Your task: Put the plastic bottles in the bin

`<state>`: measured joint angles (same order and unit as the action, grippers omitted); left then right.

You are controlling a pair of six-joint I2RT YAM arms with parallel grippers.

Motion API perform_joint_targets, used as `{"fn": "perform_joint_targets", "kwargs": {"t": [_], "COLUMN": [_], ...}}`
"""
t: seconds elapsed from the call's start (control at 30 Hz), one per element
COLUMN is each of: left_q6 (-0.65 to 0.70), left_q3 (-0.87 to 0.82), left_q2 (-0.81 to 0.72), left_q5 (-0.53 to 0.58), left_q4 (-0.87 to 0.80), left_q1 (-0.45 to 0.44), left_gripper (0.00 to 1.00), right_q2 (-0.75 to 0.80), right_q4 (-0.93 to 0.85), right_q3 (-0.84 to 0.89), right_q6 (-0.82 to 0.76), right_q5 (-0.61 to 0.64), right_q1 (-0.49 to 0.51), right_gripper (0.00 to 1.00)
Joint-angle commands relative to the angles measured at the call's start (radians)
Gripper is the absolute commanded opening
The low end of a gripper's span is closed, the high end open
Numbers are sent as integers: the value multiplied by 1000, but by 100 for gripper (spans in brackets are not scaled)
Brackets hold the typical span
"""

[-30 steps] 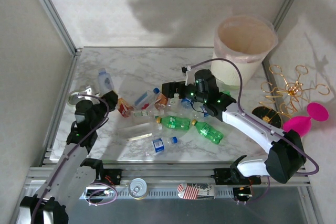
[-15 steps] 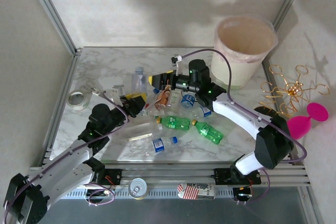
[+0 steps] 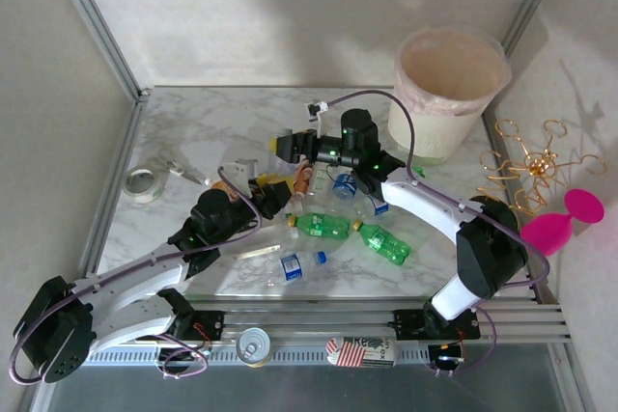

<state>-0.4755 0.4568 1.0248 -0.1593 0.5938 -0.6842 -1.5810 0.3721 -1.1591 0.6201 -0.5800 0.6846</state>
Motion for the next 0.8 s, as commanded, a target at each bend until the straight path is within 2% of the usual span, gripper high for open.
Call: {"fn": "perform_joint_targets", "kwargs": {"t": [0.0,0.13,0.23,0.3,0.43,0.47,0.57,0.77], "left_q6": [16,16,16,16,4,-2,-24,-99], "left_q3": [31,31,30,28,21,14,-12,-82], "left_q2": [7,15,12,8,-14,-24,-60,-141], "left_q5": [39,52,62,68,89,97,136,340], "left_q4": [67,69,72,70,70,74,92,86], "left_q1": [-19,-28,-34,-35,-38,-38,-38,-37], "left_gripper": [51,54,59,65,97,100,100,100], "right_q2": [10,6,0,-9,-4,2,25,90], "right_q4": [30,-4,-27,-40,-84,-107,-197,-368], "right_q3": [15,-7,-20,-33,-52,-60,-91,-206], "right_q6": [-2,-24,-35,-40,-73,-91,-152,-286], "right_q5": [-9,-6,6,-5,15,28,67,179], "right_q1": [6,6,6,6,5,-1,-38,-178], "right_gripper": [65,54,39,39,40,40,41,40]}}
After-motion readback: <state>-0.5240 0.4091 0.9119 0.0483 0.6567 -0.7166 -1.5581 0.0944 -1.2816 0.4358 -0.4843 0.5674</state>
